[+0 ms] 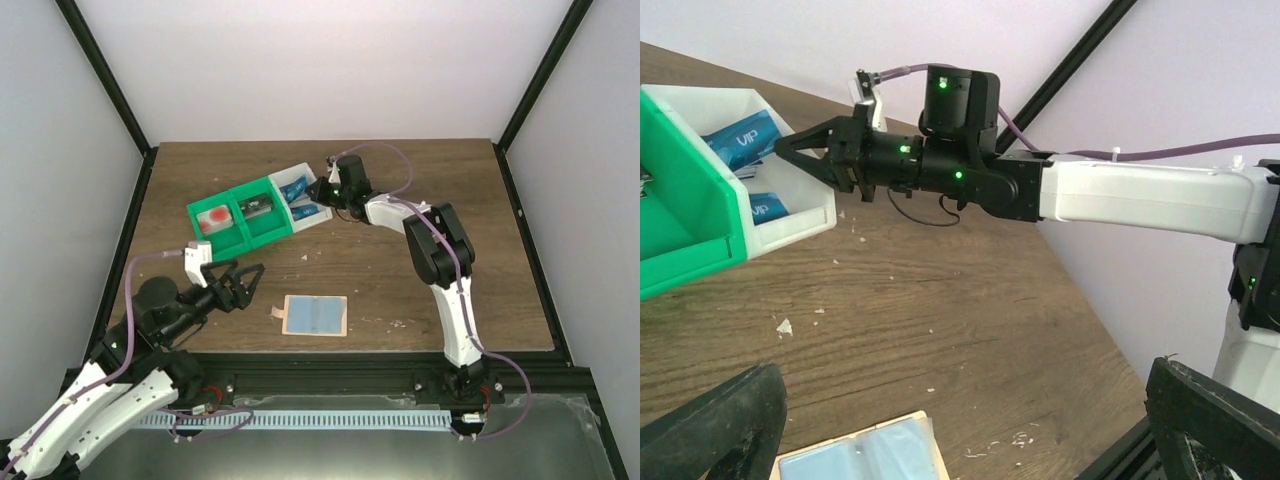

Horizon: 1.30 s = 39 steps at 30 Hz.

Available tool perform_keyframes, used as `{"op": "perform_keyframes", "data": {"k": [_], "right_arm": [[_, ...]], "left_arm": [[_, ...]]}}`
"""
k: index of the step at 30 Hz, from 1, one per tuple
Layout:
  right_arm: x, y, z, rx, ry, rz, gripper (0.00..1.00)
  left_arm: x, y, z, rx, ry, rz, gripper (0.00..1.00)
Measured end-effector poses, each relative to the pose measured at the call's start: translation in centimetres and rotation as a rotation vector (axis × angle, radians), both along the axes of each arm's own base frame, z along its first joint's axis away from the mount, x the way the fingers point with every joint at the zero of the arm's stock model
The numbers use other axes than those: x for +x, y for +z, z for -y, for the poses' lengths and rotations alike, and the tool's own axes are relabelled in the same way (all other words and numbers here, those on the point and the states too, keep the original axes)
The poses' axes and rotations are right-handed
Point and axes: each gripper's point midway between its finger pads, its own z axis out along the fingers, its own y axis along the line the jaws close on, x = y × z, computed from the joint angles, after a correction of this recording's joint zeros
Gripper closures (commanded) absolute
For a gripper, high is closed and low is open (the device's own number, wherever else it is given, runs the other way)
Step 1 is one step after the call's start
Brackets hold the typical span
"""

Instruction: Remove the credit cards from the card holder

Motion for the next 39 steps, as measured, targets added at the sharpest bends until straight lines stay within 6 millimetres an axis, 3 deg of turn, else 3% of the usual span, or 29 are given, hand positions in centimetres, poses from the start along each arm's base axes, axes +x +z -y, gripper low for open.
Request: {"op": "perform_keyframes", "data": {"k": [22, 29, 39], "right_arm": [[2.1, 0.8, -1.4, 0.021, 0.012, 0.001, 0.98], [2.3, -1.2, -1.6, 0.002, 0.013, -0.036, 0.96], [2.8, -0.7, -1.5, -0.008, -0.006, -0.03, 0.89]], "left_arm": [[-0.1, 0.1, -0.1, -0.003, 0.0, 0.004, 0.0], [0.0, 0.0, -0.1, -0.002, 0.0, 0.003, 0.0], [-0.1, 0.0, -0.1, -0.002, 0.0, 0.004, 0.0]]}}
